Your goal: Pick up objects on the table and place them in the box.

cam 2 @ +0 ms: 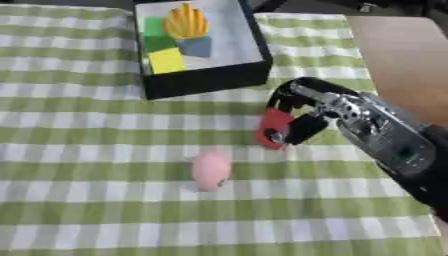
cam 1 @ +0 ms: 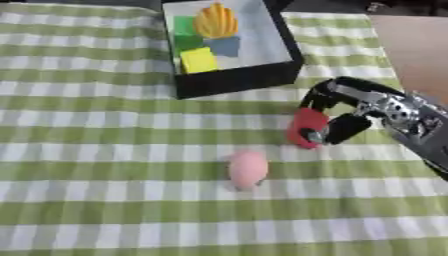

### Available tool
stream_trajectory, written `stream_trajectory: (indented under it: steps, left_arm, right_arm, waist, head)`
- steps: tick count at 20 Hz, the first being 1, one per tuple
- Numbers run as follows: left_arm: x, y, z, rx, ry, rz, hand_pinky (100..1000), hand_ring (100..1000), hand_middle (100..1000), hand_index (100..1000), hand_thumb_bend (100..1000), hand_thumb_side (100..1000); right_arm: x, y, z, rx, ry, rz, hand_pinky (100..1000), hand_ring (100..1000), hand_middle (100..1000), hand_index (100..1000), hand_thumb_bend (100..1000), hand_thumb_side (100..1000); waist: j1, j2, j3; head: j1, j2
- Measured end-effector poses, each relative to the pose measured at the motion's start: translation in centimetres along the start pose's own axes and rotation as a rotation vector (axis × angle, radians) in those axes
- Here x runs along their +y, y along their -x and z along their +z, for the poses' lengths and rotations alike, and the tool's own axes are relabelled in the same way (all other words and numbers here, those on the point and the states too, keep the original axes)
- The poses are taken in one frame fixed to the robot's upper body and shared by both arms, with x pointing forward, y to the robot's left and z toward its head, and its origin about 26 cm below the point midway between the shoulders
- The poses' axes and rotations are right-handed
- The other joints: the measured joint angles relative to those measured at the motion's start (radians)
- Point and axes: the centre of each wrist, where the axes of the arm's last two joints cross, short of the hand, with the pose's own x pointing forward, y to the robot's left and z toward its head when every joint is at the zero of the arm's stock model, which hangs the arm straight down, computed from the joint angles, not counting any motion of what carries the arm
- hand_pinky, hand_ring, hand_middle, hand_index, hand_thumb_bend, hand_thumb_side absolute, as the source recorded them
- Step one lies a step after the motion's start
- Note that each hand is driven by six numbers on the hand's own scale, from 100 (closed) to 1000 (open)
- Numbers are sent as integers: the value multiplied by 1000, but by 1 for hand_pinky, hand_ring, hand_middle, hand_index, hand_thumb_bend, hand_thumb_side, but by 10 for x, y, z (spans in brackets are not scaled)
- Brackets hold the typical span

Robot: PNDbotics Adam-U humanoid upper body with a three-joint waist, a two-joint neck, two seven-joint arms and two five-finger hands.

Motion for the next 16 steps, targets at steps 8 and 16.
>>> stream_trajectory:
  steps: [8, 16]
  left_arm:
    - [1, 1, 1, 6, 4, -3, 851, 813, 808, 815, 100, 761]
    - [1, 2, 2, 6, 3, -5, 850, 814, 808, 815, 100, 758]
  right_arm:
    - [-10, -9, 18, -46, 46, -3, 801, 666, 488, 666, 125, 100]
    - [-35, -34, 51, -147, 129, 63, 801, 657, 482, 660, 123, 100]
  waist:
    - [0, 0, -9]
    - [0, 0, -15]
  head:
    - [1, 0]
    - [7, 1]
